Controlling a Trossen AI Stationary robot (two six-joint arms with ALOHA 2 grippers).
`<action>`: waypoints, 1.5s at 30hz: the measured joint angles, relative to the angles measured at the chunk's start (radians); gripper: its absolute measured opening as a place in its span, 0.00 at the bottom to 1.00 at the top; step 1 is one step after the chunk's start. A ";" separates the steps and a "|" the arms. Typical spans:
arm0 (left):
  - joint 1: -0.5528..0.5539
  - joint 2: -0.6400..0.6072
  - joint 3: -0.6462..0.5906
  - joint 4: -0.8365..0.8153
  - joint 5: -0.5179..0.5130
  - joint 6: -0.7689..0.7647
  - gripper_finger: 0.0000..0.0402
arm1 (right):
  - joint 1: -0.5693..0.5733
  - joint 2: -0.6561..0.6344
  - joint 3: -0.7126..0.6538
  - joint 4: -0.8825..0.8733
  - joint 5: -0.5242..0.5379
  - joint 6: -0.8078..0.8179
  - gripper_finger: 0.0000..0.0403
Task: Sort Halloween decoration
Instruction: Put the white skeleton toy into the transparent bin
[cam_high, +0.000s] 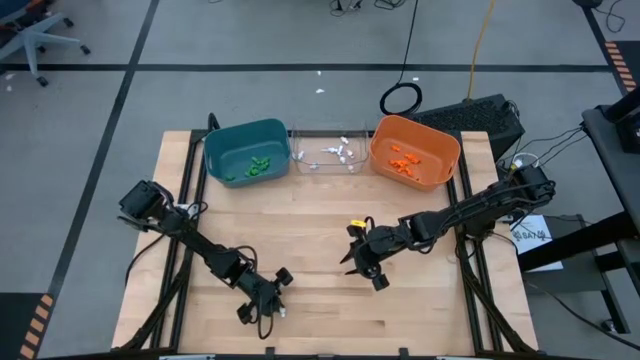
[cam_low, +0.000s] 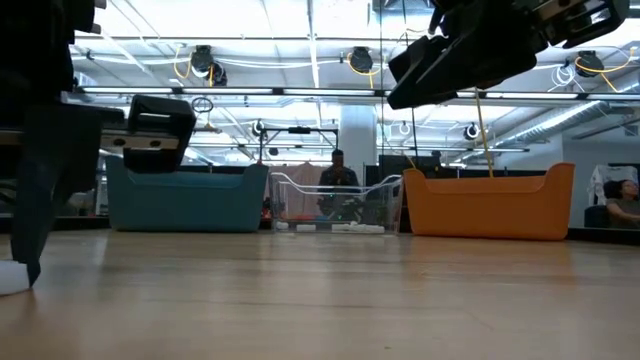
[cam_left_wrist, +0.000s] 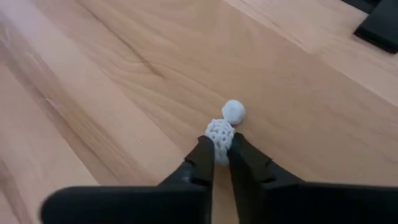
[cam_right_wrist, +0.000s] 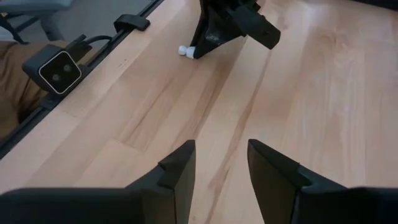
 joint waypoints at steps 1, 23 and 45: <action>0.000 0.000 0.000 0.000 -0.002 0.000 0.06 | 0.000 0.000 0.000 0.001 0.000 -0.009 0.32; 0.002 -0.260 -0.005 -0.022 -0.586 0.270 0.03 | -0.003 0.000 0.000 0.011 0.157 -0.121 0.32; 0.003 -0.357 -0.003 0.047 -0.946 1.010 0.03 | -0.046 0.000 0.000 0.020 0.153 -0.114 0.32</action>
